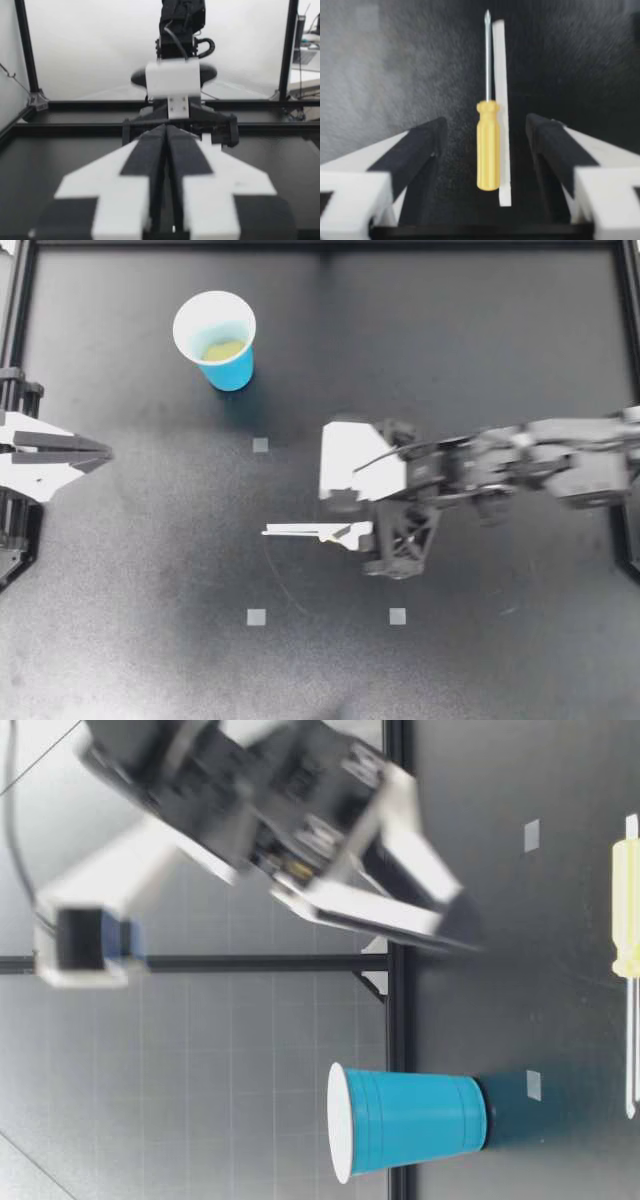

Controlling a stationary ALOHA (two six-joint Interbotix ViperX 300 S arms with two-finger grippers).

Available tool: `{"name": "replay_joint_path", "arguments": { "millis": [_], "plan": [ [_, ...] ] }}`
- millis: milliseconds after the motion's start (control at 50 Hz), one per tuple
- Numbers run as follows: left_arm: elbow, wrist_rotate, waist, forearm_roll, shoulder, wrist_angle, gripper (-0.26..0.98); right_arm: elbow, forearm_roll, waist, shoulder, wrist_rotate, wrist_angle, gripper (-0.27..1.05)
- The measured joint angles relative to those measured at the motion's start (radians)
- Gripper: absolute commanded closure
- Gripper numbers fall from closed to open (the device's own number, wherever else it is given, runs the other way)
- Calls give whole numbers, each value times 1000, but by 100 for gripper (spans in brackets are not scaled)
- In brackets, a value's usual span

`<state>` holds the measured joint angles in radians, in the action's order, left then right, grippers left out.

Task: Pick up the screwdriver with the right arm, hand it over to the left arm then place it into the cup.

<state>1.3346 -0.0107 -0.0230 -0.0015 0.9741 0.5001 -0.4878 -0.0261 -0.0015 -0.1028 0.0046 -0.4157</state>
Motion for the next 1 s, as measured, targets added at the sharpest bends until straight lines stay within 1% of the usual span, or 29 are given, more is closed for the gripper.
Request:
{"name": "replay_joint_path", "arguments": {
  "millis": [180,460,740,1000],
  "plan": [
    [0,0,0,0,0,-2,59,55,0,0,-77,0,-67,14],
    [0,0,0,0,2,-3,59,114,0,0,-152,0,-87,14],
    [0,0,0,0,2,-5,59,120,2,0,-206,0,-91,15],
    [0,5,0,0,5,-5,59,120,2,0,-238,0,-91,25]
  ]
}}
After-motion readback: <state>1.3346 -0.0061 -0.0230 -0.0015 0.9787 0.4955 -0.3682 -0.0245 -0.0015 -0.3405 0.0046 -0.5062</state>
